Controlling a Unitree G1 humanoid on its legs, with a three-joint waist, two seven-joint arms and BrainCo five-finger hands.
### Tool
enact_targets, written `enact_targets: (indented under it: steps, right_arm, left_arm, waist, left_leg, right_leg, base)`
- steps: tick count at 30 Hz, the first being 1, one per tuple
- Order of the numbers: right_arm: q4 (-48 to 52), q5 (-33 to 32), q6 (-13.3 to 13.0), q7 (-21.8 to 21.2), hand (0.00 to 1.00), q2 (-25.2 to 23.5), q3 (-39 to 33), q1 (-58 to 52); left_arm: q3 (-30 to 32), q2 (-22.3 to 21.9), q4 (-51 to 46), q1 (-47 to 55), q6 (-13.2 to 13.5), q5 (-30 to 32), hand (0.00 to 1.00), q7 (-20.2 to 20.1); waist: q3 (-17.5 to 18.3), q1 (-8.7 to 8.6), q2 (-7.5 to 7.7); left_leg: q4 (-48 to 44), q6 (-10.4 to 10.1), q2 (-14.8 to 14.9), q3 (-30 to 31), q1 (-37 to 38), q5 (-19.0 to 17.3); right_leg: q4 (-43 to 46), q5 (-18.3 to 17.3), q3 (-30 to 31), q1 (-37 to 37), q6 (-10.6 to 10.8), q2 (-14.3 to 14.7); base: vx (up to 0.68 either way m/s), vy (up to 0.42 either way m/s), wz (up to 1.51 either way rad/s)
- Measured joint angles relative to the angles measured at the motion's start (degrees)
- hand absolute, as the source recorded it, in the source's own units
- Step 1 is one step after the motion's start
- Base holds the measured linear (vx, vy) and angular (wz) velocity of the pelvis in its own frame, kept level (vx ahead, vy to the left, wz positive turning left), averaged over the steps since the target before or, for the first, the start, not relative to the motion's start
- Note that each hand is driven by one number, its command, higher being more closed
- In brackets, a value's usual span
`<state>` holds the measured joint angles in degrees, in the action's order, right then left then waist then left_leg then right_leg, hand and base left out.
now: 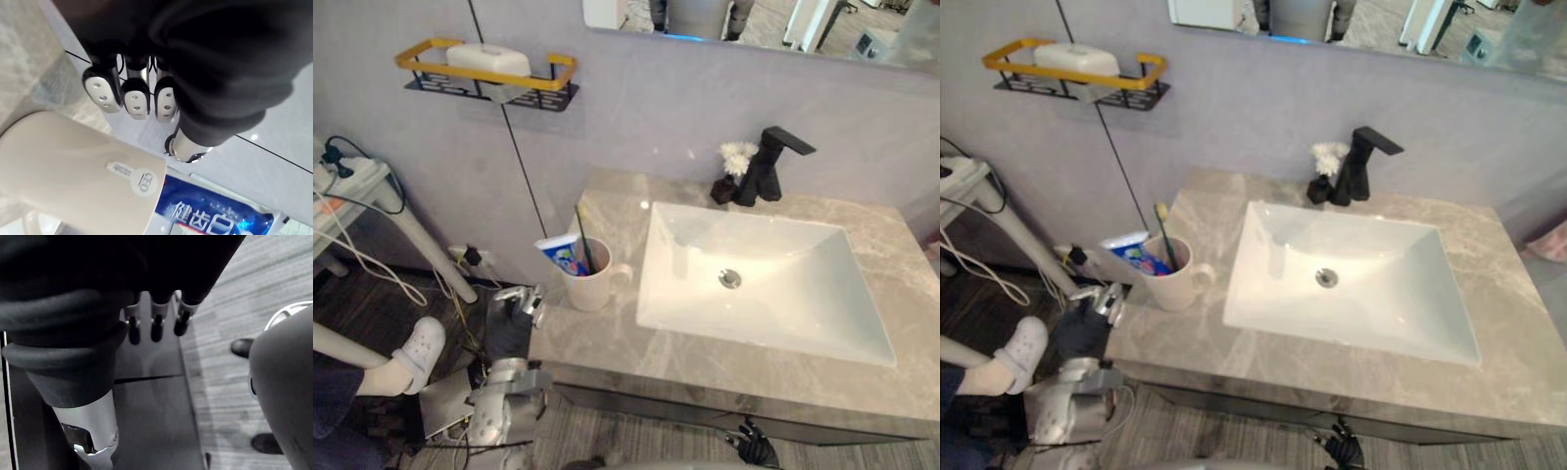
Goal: Organize washtable
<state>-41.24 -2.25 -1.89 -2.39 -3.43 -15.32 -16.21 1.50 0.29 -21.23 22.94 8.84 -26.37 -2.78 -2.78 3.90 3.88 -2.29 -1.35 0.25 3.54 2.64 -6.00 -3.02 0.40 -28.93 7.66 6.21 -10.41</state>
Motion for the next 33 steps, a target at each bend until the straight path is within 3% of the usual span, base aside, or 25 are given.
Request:
enact_targets:
  steps: [7, 12, 23, 33]
  right_arm:
    - [0.0, 0.04, -0.05, -0.04, 0.0, 0.03, 0.65, -0.13]
    - [-0.01, 0.04, -0.24, -0.04, 0.0, 0.47, 0.73, -0.94]
    - [-0.09, 0.05, -0.25, -0.05, 0.0, 0.58, 0.74, -1.77]
    - [-0.09, 0.06, -0.12, -0.03, 0.0, 0.63, 0.83, -0.23]
  left_arm:
    - [-4.68, 1.21, 1.63, -0.1, -1.1, 0.25, 1.0, -0.83]
    - [-7.28, 1.34, 5.74, -0.93, -1.21, 1.26, 1.0, -0.83]
    - [-11.16, 2.46, 7.25, -2.68, -1.52, 2.36, 1.0, -0.87]
    - [-11.98, 6.71, 12.56, -7.22, -1.47, 3.86, 1.0, -0.75]
  waist:
    - [0.15, -0.02, -0.16]
    - [1.91, -0.07, -1.15]
    - [2.47, 0.03, -0.55]
    - [3.12, -0.21, -0.21]
  left_leg:
    - [-0.67, -0.23, 0.58, -1.12, 0.02, -0.55]
    - [-0.59, -0.28, 0.71, -2.41, -0.22, -0.57]
    - [-0.4, -0.29, 0.82, -3.03, -0.23, -0.57]
    - [0.33, -0.35, 0.65, -3.92, 0.22, -0.06]
  right_leg:
    - [0.0, 0.01, 0.95, -0.22, 0.01, 0.42]
    - [0.05, 0.01, 2.38, -1.09, 0.01, 0.49]
    - [0.12, 0.03, 3.19, -1.56, 0.03, 0.59]
    - [-1.51, 1.24, 3.73, -1.94, 0.0, 0.72]
  base:
    - [-0.01, -0.001, -0.08]
    - [0.0, 0.009, -0.09]
    - [0.0, 0.001, -0.02]
    - [0.0, 0.002, -0.05]
